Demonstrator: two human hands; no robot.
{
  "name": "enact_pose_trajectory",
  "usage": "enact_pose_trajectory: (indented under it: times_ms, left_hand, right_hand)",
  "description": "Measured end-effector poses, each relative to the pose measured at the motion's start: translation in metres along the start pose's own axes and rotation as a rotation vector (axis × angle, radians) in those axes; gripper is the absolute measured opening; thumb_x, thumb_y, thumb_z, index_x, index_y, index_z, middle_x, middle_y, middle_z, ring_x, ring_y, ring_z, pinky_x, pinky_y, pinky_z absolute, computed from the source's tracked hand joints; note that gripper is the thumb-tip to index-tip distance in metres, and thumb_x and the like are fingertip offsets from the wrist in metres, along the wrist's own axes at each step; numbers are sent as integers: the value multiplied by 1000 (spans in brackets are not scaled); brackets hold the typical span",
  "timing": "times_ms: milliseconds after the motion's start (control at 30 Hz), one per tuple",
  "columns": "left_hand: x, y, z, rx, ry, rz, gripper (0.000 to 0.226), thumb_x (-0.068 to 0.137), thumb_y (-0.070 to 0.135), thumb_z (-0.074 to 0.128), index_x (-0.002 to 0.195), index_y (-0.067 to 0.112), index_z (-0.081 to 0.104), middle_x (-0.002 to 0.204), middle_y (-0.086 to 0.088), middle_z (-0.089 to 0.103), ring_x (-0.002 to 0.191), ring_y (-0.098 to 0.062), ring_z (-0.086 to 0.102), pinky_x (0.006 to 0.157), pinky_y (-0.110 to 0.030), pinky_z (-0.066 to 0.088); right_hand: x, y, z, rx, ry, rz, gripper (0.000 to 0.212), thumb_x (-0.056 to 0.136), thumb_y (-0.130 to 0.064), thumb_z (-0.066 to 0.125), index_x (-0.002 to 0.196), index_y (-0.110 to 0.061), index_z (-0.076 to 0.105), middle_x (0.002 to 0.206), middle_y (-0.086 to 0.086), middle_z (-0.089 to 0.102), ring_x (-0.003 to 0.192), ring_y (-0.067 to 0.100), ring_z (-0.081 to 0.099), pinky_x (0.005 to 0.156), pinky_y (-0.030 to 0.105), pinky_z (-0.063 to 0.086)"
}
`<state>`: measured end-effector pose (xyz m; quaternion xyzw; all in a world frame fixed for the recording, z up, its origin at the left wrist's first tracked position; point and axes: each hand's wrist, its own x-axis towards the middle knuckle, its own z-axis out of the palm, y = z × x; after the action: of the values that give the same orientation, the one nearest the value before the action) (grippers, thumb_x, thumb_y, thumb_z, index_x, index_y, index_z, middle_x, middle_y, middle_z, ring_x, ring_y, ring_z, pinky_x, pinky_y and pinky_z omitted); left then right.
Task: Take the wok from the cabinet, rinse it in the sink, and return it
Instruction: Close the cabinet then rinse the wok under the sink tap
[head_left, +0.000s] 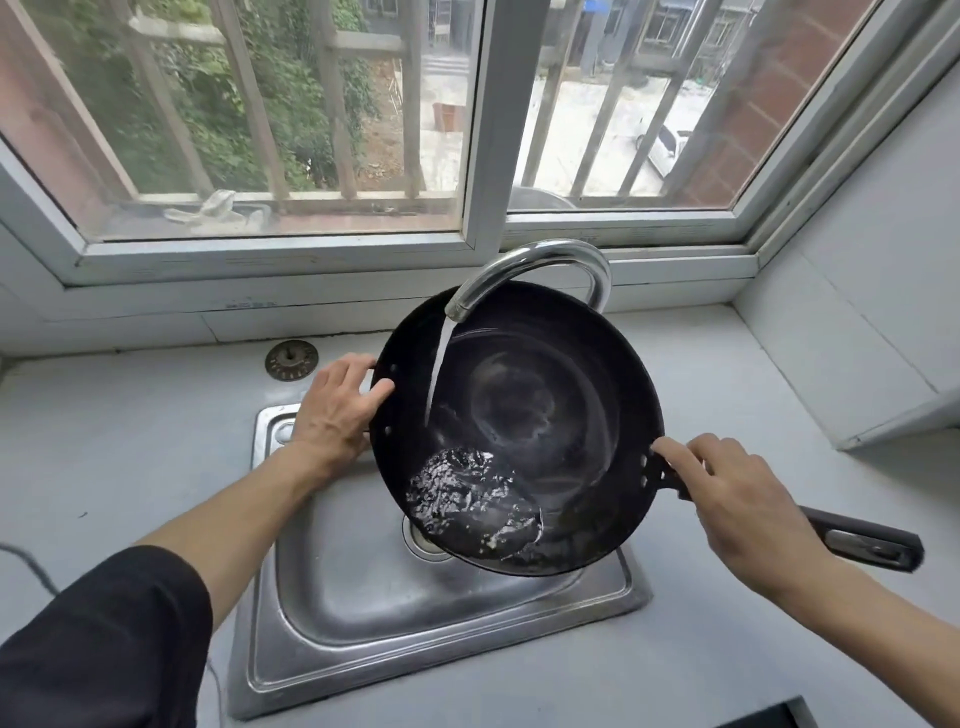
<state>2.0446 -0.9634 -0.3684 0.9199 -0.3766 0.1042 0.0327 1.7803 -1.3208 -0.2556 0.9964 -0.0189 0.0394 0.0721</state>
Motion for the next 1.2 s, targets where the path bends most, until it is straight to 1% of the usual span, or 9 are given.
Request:
enact_pose_trajectory:
  times_ms: [100,200,333,433,567,700,867,1000,1200]
  left_hand:
    - [-4,-14,-8,57,44,10,53,58,15,80,107,12,60,117,-22,53,105,-41,51,90,-49,42]
    - [-7,-29,-15,99,43,2,59,50,9,82,106,11,62,118,-23,52,108,-41,49,91,-50,41]
    - [-11,-45,-26,140,6,-8,64,48,18,89,106,12,62,121,-21,51,111,-40,47,94,-50,36]
    - [-16,-56,-34,164,-9,-26,64,47,15,89,106,12,62,122,-21,50,113,-42,47,95,-50,34]
    - [-25,-67,-46,179,-15,-34,65,47,15,90,106,11,62,121,-22,50,112,-42,47,94,-52,36]
    - [-31,-78,-59,213,10,-25,58,55,20,89,105,10,62,121,-23,51,112,-43,48,93,-52,38]
    - [-35,-92,-71,263,55,-22,52,57,13,86,104,11,63,123,-22,52,114,-42,48,94,-52,37]
    - [-39,-100,-76,273,112,-36,45,64,14,83,104,11,62,124,-23,53,114,-43,49,95,-51,36]
    - [-42,-108,-87,281,134,-43,46,64,16,85,103,8,63,123,-23,51,114,-43,48,95,-52,35]
  right_hand:
    - [8,-6,13,36,31,-18,83,58,22,57,129,-19,47,91,2,48,70,26,42,55,40,42]
    - [16,-13,26,61,42,-18,84,57,22,60,129,-18,46,93,3,49,72,27,43,56,39,41]
    - [27,-24,43,93,66,-21,84,56,22,62,129,-18,46,94,3,49,73,27,43,57,39,41]
    - [35,-32,51,122,87,-27,82,57,21,61,128,-17,46,93,4,50,74,28,44,57,40,42]
    - [46,-42,62,140,105,-31,84,56,21,62,129,-17,45,93,6,53,74,30,46,58,42,43]
    - [56,-55,72,163,143,-15,81,56,19,63,127,-16,47,92,7,53,74,31,48,57,41,43]
    - [67,-72,84,212,184,1,77,58,17,63,125,-16,46,91,8,55,74,32,50,56,41,43]
    - [76,-79,91,246,197,2,81,54,20,61,125,-16,45,94,8,55,76,32,50,59,41,44]
    - [96,-85,96,288,232,-3,76,59,18,61,123,-17,44,91,9,54,74,34,50,58,43,45]
